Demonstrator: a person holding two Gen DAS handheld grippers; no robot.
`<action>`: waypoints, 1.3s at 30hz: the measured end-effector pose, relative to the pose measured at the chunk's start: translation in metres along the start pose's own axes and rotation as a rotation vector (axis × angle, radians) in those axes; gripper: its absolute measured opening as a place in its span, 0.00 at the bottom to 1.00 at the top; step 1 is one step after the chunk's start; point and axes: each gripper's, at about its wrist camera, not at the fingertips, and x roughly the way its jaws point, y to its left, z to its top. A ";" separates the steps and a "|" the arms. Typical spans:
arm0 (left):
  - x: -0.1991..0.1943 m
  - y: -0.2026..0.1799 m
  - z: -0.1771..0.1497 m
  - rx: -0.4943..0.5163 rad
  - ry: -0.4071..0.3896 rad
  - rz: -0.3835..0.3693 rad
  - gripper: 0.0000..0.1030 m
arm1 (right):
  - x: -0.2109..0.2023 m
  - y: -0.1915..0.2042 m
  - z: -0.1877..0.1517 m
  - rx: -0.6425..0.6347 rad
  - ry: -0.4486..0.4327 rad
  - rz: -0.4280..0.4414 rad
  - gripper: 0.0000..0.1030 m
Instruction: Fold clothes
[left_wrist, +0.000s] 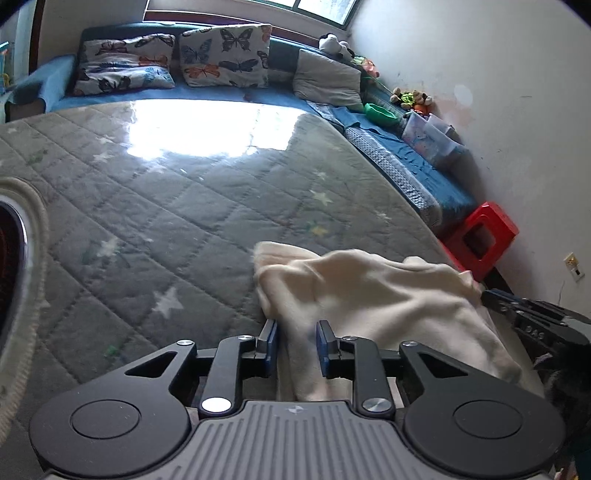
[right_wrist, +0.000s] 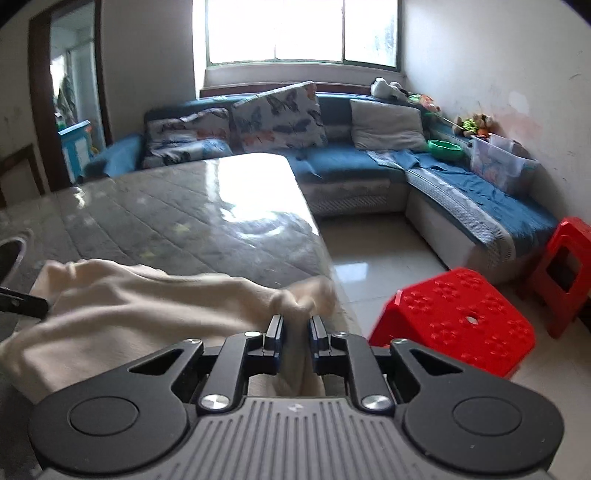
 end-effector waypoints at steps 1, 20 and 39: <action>-0.001 0.001 0.002 -0.001 -0.007 0.006 0.30 | -0.001 -0.001 0.002 0.004 -0.006 -0.006 0.15; 0.039 -0.016 0.029 0.055 -0.017 0.085 0.34 | 0.051 0.048 0.022 -0.010 0.018 0.145 0.32; 0.035 -0.023 0.024 0.092 -0.039 0.115 0.50 | 0.042 0.090 0.027 -0.102 0.000 0.175 0.56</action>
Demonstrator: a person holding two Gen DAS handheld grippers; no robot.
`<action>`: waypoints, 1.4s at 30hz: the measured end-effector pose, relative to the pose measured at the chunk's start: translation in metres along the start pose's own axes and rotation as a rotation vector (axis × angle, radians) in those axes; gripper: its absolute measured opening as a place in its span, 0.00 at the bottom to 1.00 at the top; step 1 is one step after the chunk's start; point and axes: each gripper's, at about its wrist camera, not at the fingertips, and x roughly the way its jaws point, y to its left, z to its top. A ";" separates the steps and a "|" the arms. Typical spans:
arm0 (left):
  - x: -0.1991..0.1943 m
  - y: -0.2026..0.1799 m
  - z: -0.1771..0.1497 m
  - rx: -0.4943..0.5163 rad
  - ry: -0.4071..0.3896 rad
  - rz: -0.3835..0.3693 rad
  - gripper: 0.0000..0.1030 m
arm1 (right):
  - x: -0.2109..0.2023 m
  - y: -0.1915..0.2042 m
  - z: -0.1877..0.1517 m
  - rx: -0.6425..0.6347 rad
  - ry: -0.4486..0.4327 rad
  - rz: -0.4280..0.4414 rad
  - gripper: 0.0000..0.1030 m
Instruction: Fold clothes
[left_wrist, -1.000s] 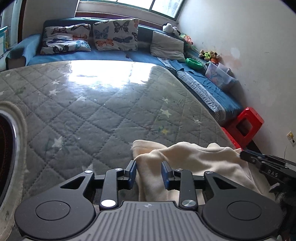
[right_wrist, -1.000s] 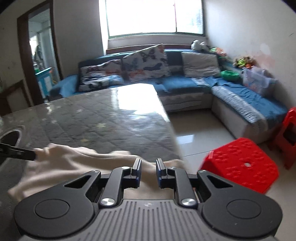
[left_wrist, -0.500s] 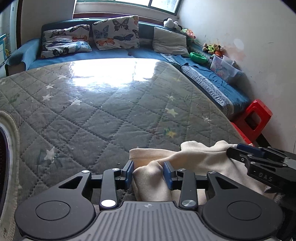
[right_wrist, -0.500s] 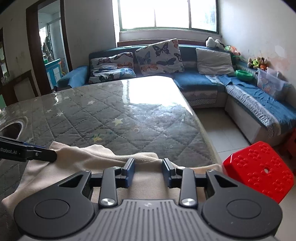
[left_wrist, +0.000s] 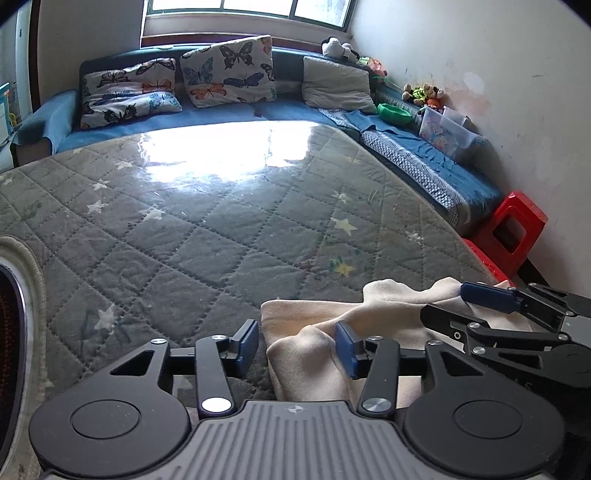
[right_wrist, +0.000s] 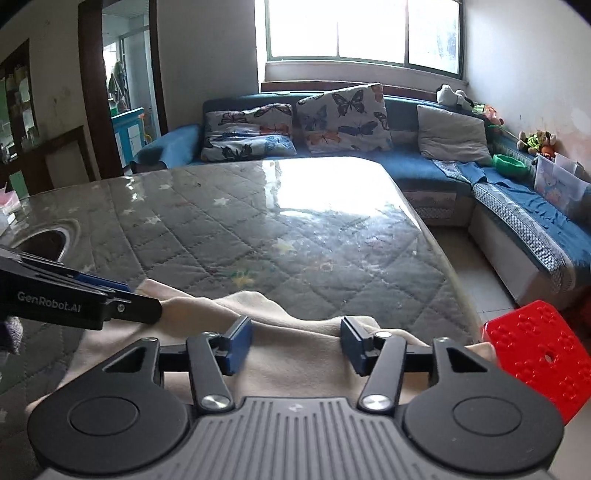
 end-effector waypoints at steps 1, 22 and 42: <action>-0.003 -0.001 -0.001 0.005 -0.004 0.000 0.51 | -0.003 0.001 0.000 -0.002 -0.003 -0.003 0.59; -0.078 -0.024 -0.063 0.112 -0.098 0.004 0.97 | -0.076 0.029 -0.052 0.098 -0.027 -0.098 1.00; -0.101 -0.032 -0.111 0.158 -0.112 0.039 1.00 | -0.098 0.047 -0.086 0.137 -0.019 -0.179 1.00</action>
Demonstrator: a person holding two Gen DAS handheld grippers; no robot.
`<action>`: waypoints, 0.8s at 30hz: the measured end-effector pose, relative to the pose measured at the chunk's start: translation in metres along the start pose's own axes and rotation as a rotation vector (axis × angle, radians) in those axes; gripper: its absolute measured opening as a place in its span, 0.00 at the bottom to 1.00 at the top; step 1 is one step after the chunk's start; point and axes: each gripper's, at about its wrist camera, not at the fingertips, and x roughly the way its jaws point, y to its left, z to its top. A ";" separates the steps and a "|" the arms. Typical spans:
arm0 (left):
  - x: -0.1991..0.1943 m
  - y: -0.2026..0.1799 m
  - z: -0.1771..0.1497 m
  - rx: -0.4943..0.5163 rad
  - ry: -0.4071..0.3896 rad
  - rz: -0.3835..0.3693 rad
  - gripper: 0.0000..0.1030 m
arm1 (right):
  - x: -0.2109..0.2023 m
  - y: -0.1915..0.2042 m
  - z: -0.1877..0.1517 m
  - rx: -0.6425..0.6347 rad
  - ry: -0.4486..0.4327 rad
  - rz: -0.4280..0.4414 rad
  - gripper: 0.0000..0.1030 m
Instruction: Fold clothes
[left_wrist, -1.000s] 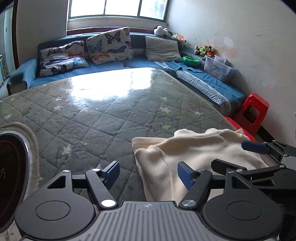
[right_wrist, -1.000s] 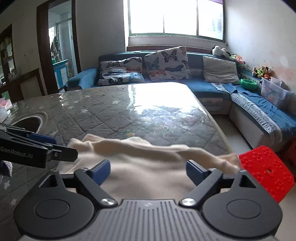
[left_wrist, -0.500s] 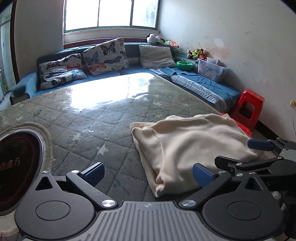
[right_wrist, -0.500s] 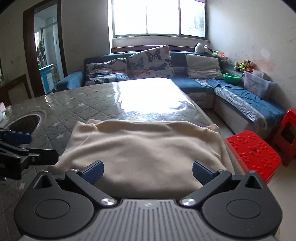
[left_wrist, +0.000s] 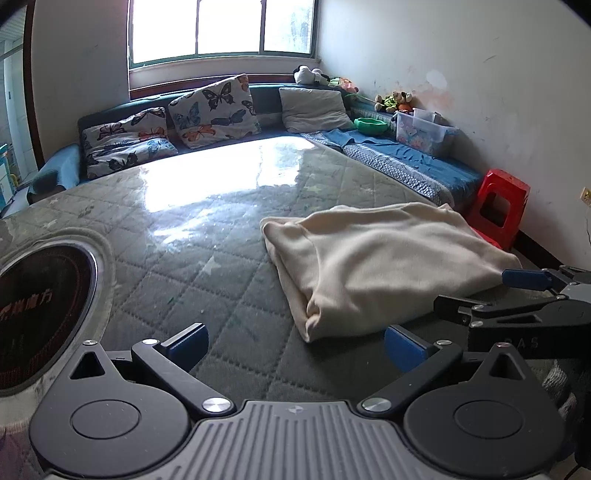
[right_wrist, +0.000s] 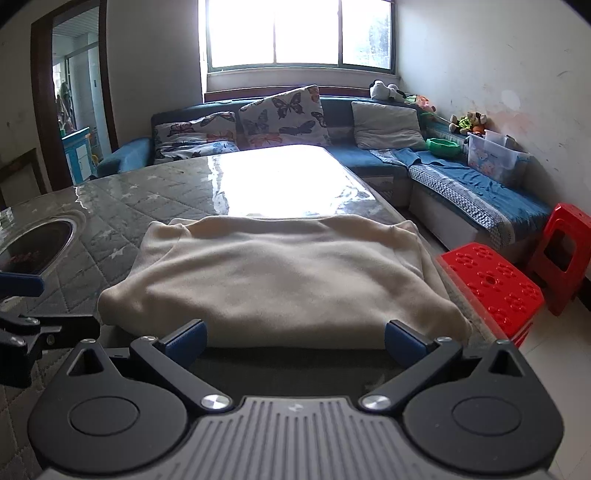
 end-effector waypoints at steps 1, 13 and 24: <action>-0.001 0.000 -0.002 0.000 0.001 0.002 1.00 | -0.001 0.001 -0.001 0.001 0.000 0.001 1.00; -0.016 -0.004 -0.017 -0.006 -0.013 -0.003 1.00 | -0.013 0.004 -0.014 0.009 0.000 -0.008 1.00; -0.027 -0.006 -0.029 -0.011 -0.023 0.002 1.00 | -0.024 0.009 -0.024 0.020 -0.004 -0.006 1.00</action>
